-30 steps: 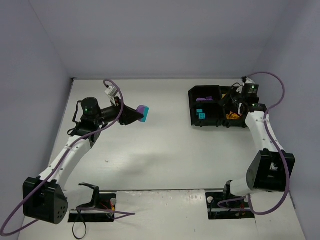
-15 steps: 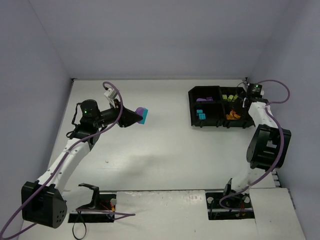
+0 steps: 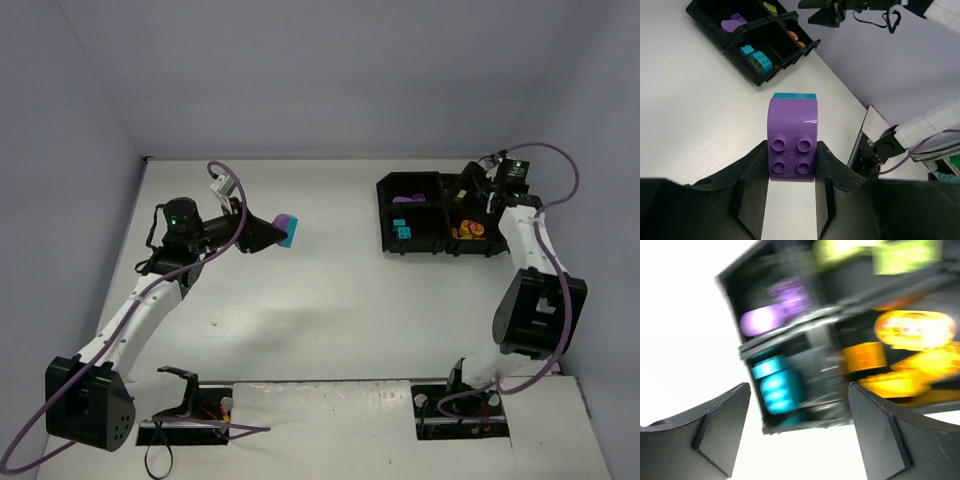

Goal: Sort the legos into containers by color

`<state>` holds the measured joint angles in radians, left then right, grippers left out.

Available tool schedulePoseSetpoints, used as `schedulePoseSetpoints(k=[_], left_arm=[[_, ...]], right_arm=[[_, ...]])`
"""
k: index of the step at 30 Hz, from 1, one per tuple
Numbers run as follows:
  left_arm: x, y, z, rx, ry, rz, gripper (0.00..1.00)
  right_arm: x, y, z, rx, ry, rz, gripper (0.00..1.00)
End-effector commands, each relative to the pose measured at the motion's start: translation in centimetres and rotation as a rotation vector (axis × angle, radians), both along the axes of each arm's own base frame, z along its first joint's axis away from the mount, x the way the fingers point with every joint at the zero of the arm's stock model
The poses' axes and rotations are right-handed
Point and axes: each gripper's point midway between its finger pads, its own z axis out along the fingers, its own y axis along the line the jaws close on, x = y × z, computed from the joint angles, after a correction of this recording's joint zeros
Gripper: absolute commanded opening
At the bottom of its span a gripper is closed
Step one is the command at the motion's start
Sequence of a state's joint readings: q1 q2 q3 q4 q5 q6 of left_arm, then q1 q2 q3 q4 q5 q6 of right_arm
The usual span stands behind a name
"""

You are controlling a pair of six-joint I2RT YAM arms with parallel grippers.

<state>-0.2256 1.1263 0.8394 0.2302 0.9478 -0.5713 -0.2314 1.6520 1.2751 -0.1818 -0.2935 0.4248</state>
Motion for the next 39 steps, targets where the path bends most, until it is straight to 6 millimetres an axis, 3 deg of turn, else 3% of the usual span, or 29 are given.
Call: schedulePoseSetpoints(k=[1, 2, 5, 6, 7, 14, 19, 20, 30, 39], left_arm=[[0.2, -0.7, 4.4, -0.056, -0.117, -0.037, 0.0], [0.3, -0.8, 4.6, -0.062, -0.116, -0.038, 0.0], [0.5, -1.1, 5.6, -0.091, -0.119, -0.051, 0.0], [0.5, -1.2, 5.9, -0.103, -0.113, -0.054, 0.0], [0.6, -1.2, 6.1, -0.112, -0.123, -0.055, 0.0], [0.7, -1.8, 7.6, -0.158, -0.136, -0.068, 0.0], [0.3, -2.2, 8.5, -0.179, -0.153, -0.081, 0.0], [0.2, -2.2, 8.7, -0.18, -0.156, -0.086, 0.0], [-0.2, -2.4, 9.0, -0.18, -0.167, -0.102, 0.0], [-0.4, -2.5, 8.8, -0.174, -0.172, -0.123, 0.0]], right_arm=[[-0.3, 8.0, 8.4, 0.059, -0.28, 0.326, 0.75], [-0.6, 9.8, 10.9, 0.048, -0.379, 0.41, 0.75], [-3.1, 16.9, 14.5, 0.128, -0.542, 0.698, 0.74], [-3.9, 18.4, 15.2, 0.154, -0.571, 0.766, 0.74], [-5.7, 21.4, 15.9, 0.204, -0.595, 0.894, 0.75], [-11.3, 30.8, 17.6, 0.31, -0.675, 1.279, 0.77], [-13.3, 34.5, 18.4, 0.377, -0.703, 1.405, 0.75], [-14.4, 36.3, 18.4, 0.405, -0.693, 1.464, 0.72], [-16.5, 39.5, 18.8, 0.445, -0.696, 1.569, 0.68], [-16.6, 40.7, 18.7, 0.456, -0.688, 1.582, 0.54]])
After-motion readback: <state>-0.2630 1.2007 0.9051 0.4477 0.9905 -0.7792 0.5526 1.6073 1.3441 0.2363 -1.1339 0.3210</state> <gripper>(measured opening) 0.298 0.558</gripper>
